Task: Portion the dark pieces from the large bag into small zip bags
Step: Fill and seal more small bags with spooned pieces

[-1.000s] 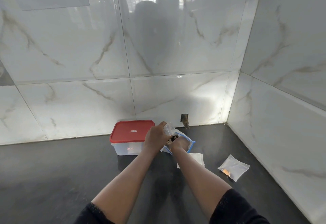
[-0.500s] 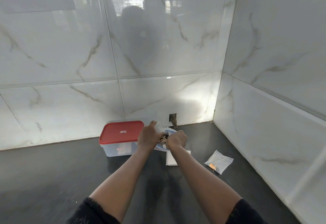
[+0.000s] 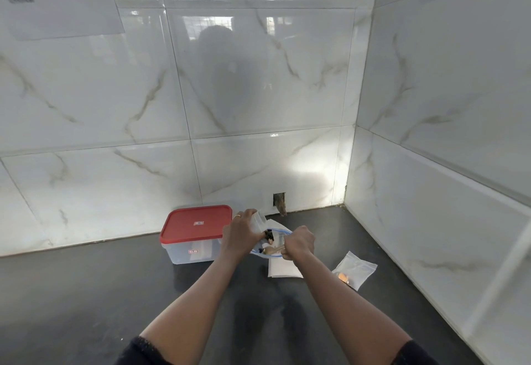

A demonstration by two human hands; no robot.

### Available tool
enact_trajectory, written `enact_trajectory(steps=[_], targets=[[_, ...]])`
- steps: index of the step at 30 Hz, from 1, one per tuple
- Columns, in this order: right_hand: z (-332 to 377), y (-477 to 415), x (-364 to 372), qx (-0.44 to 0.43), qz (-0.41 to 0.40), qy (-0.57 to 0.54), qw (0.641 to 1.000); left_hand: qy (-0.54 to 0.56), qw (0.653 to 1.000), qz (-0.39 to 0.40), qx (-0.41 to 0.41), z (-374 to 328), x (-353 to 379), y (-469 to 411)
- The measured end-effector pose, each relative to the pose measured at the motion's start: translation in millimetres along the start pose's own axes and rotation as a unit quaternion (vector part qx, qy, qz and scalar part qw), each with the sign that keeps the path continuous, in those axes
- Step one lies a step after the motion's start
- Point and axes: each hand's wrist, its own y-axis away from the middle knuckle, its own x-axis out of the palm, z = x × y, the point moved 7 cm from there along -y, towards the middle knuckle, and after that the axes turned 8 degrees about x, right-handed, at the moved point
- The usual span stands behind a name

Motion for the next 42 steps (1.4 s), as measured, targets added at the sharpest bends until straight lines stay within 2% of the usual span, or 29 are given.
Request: enact_trajectory(steps=[9, 20, 34, 42], targets=[[-9.9, 1.5, 2.6, -0.007, 0.002, 0.022, 1.0, -0.01, 1.0, -0.007, 0.014, 6.3, 5.5, 2.4], [-1.7, 8.3, 30.6, -0.07, 0.019, 0.126, 0.989, 0.004, 0.999, -0.028, 0.023, 7.6, 2.9, -3.6], [-11.6, -0.7, 31.9, 0.004, -0.001, 0.045, 0.999, 0.038, 0.999, -0.017, 0.018, 14.6, 5.6, -5.8], [-1.5, -10.9, 12.6, 0.001, -0.006, 0.025, 1.0, 0.062, 0.996, -0.063, -0.007, 16.3, 5.4, -7.3]])
